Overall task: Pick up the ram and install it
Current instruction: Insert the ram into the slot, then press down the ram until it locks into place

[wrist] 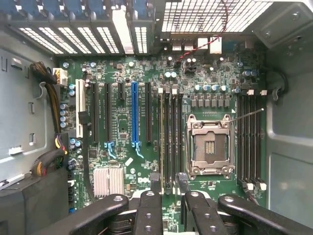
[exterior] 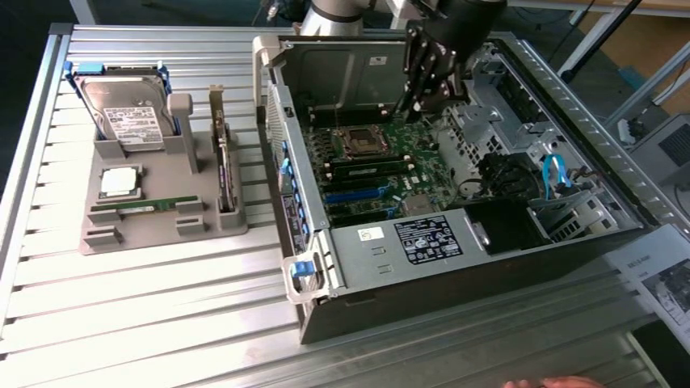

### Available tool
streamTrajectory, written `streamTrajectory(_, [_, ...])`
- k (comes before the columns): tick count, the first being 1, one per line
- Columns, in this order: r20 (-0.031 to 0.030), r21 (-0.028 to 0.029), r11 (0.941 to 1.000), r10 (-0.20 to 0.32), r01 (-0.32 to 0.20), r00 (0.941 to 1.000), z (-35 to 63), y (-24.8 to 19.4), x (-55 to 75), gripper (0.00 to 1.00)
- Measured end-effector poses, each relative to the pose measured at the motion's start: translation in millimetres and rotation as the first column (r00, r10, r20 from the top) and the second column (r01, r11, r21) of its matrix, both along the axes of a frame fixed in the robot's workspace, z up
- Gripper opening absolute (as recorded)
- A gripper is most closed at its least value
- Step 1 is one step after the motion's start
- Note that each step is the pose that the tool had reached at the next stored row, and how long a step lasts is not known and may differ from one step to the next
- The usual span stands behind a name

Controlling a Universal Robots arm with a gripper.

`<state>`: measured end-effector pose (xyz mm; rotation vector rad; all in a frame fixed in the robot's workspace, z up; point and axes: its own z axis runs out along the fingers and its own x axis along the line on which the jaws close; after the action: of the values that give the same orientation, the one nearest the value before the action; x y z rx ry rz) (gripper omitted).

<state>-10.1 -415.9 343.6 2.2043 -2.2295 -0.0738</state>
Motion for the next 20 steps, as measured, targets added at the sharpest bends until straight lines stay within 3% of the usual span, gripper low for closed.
streamTrajectory(20, [0.0,0.0,1.0,0.0,0.0,1.0,7.2,0.0,0.0,0.26])
